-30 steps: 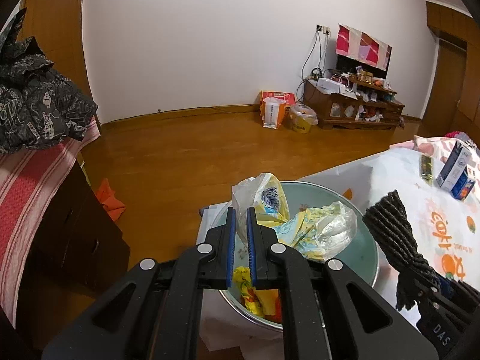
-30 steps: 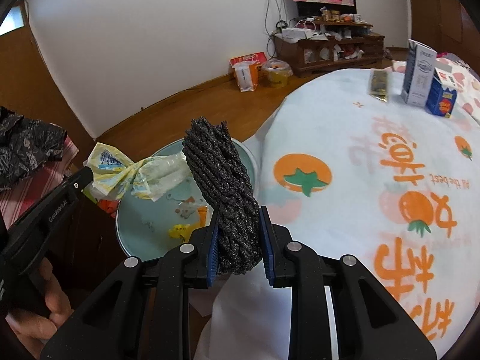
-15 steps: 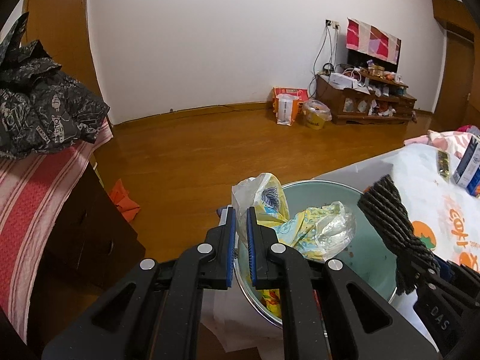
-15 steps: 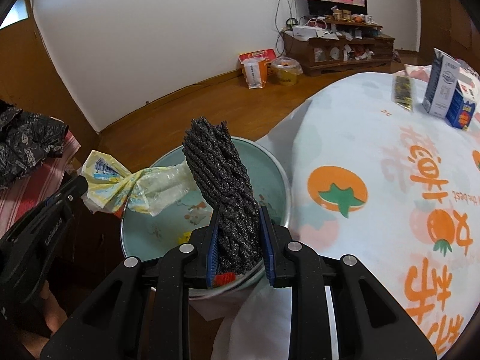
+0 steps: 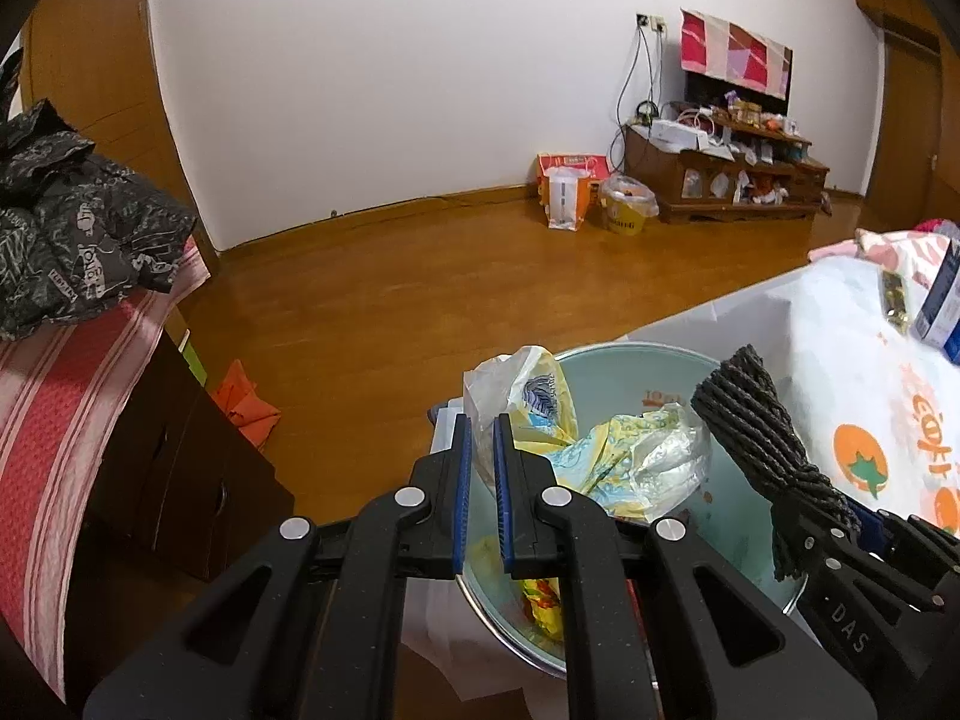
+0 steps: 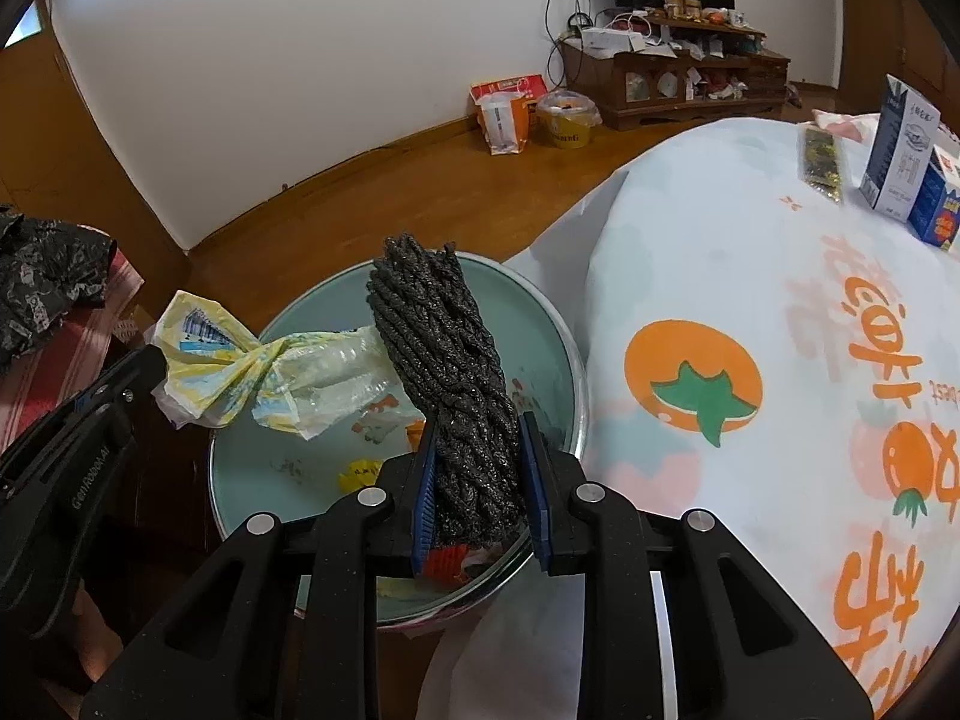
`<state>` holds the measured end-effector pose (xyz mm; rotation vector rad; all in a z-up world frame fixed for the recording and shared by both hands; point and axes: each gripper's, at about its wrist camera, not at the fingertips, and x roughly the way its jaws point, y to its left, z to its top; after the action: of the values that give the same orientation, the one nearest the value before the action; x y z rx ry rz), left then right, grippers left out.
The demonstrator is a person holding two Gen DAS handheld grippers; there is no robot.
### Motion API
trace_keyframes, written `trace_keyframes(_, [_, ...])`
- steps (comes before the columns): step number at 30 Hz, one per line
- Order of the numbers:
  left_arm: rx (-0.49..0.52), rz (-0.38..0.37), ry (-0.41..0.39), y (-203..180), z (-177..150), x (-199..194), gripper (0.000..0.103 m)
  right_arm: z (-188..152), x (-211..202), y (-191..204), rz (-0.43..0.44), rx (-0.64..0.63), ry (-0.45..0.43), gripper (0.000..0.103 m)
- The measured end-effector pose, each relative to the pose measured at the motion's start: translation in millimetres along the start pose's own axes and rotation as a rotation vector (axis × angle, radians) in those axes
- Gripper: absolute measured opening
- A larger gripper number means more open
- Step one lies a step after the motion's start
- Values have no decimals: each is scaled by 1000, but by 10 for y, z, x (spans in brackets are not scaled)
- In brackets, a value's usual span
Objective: Collect trash
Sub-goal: 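Carry the clear wrapper in the left tool over the bin while the right tool carries the black rope, then open both tools over the bin to drop the wrapper and rope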
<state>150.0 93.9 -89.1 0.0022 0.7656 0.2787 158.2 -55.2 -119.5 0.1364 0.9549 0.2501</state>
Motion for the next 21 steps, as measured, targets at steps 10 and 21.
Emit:
trace_keyframes(10, [19, 25, 57, -10, -34, 247, 8, -1, 225, 16, 12, -18, 49, 30])
trace_keyframes(21, [22, 24, 73, -2, -58, 293, 11, 20, 179, -7, 44, -20, 28, 49])
